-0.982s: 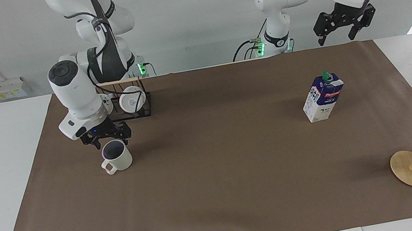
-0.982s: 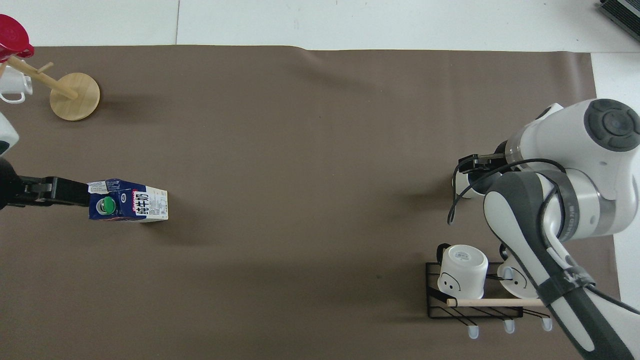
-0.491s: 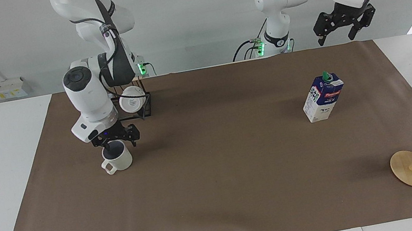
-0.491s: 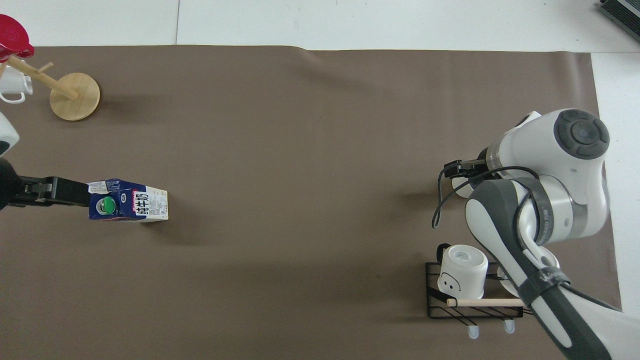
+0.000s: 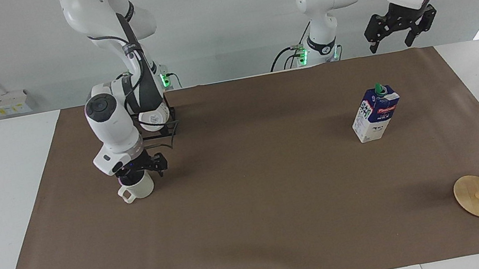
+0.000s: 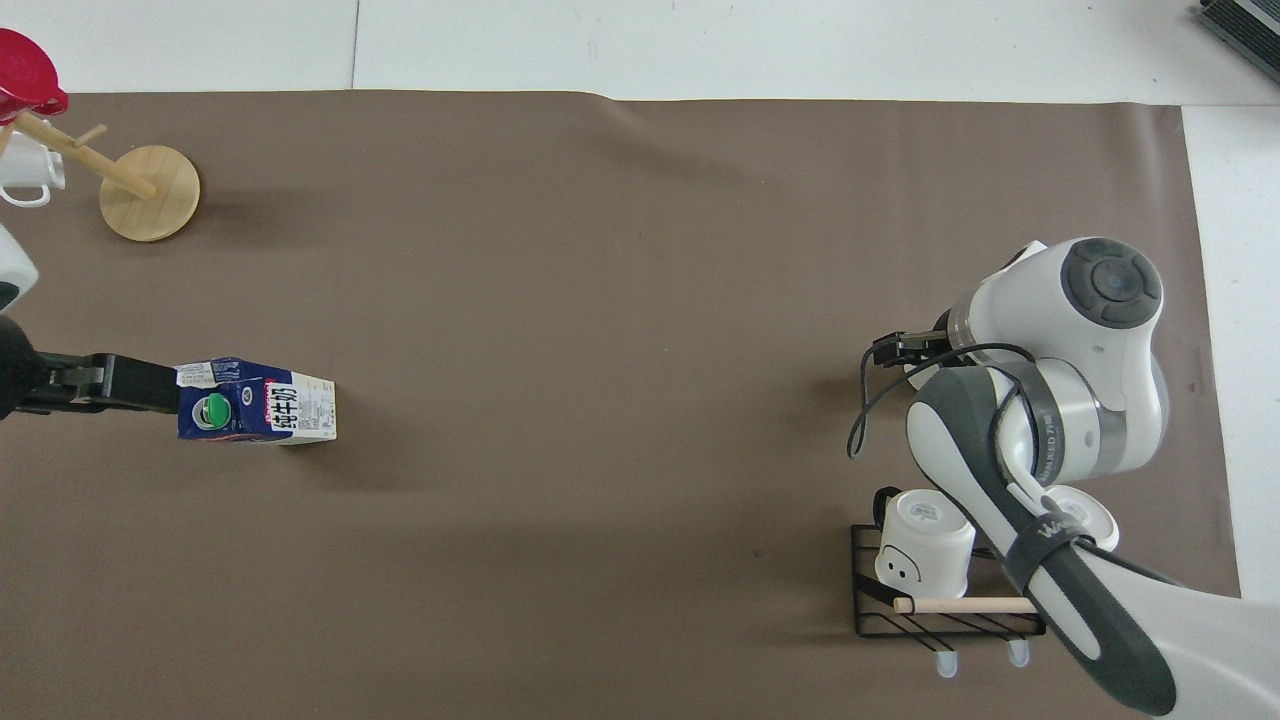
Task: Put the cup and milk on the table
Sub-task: 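Reach the right gripper down to the white mug's handle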
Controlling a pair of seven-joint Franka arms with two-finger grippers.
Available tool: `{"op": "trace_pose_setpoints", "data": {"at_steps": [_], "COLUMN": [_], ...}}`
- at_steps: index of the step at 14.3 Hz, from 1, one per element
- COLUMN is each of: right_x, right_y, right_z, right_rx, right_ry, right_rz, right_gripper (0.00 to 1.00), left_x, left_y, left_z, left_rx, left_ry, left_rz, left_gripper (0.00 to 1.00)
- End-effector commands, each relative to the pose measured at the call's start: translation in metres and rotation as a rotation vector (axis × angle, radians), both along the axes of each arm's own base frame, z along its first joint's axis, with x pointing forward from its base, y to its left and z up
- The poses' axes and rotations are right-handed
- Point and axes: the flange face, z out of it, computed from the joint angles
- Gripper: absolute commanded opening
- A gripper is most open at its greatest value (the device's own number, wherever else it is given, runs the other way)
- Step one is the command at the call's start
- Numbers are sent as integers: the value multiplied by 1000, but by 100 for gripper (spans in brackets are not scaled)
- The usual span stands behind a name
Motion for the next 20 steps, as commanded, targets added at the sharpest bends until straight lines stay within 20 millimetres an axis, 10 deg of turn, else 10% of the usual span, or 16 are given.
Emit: {"op": "trace_pose_setpoints", "data": {"at_steps": [1,3,5,14,20], "right_x": [-4,-4,-3,1,6], "right_y": [-2,-2,-2,-3,16], "right_z": [1,0,1,4,62], "right_rx": [4,4,5,24,36], "right_ry": [-15,-13,-16,-23,-79], "right_rz": [-1,-1,-20,-46,-92], "right_gripper": [90,58,0,0,0], "left_x": [-2,-2,-2,-2,-2], "left_y": [2,2,2,2,2], "left_z": [4,3,4,4,4], "left_rx": [3,3,3,3,3], "left_ry": [-3,0,-3,-3,-3], "left_rz": [7,7,7,8,8], "left_gripper": [100,100,100,100,100]}}
